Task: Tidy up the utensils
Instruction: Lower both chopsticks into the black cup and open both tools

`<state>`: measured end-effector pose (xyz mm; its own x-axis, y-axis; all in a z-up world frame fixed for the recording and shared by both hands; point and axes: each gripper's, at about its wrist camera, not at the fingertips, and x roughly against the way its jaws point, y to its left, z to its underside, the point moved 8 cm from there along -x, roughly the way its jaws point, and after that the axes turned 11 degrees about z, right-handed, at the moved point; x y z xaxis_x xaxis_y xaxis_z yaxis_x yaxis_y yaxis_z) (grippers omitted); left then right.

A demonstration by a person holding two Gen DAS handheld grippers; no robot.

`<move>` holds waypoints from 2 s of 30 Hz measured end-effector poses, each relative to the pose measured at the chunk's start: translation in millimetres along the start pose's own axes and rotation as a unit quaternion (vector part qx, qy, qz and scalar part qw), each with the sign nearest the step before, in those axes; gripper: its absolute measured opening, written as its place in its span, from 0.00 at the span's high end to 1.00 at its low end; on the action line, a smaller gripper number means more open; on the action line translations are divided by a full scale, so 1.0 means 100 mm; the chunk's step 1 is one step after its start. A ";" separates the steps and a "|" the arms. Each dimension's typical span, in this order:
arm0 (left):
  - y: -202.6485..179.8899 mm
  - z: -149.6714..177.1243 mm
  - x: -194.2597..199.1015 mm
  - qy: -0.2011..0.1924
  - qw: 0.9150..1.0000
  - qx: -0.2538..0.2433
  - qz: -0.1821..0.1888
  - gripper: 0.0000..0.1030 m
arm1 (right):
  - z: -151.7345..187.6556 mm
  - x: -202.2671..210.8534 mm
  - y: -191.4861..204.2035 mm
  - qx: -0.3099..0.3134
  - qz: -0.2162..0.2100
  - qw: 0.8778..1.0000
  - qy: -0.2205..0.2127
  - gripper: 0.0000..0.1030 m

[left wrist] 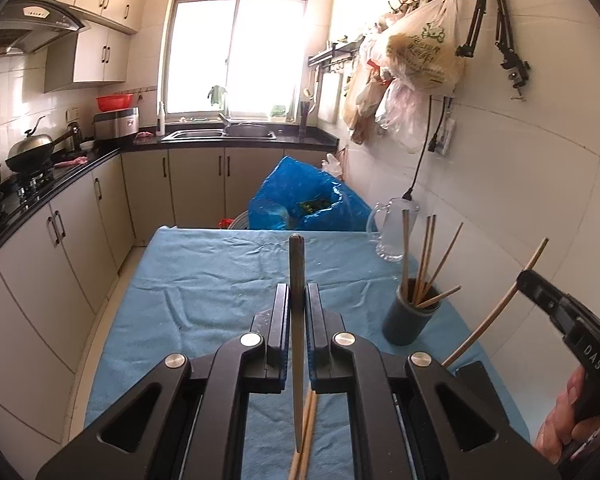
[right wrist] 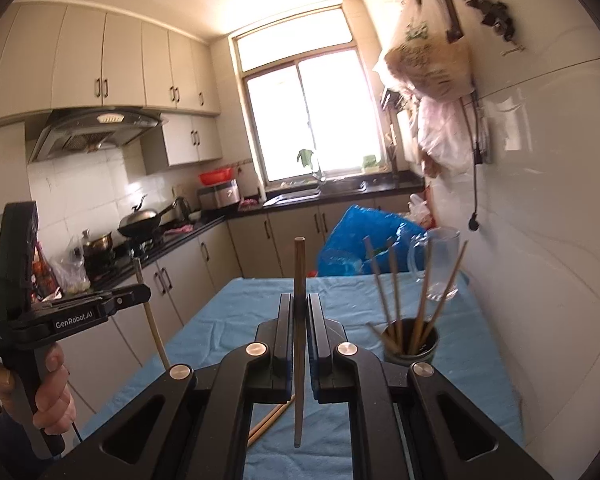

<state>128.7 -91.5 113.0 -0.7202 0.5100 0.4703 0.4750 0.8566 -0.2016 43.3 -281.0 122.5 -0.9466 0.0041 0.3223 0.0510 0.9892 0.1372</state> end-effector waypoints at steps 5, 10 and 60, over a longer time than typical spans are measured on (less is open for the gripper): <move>-0.15 -0.10 -0.10 0.001 1.000 -0.004 0.018 0.93 | -0.19 0.19 -0.27 -0.018 0.017 0.999 -0.026 0.93; -0.30 -0.20 -0.25 0.009 0.999 -0.009 0.032 0.93 | -0.31 0.33 -0.50 -0.030 0.037 0.998 -0.046 0.93; -1.03 -0.74 -2.25 0.043 0.994 0.022 0.099 0.93 | -0.30 -1.32 -1.37 -0.038 0.088 0.995 0.030 0.93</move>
<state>279.2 -299.9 91.7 -0.5682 0.6615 0.4894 0.5793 0.7440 -0.3331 170.8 -421.7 89.0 -0.9004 0.1649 0.4026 0.2400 0.9601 0.1435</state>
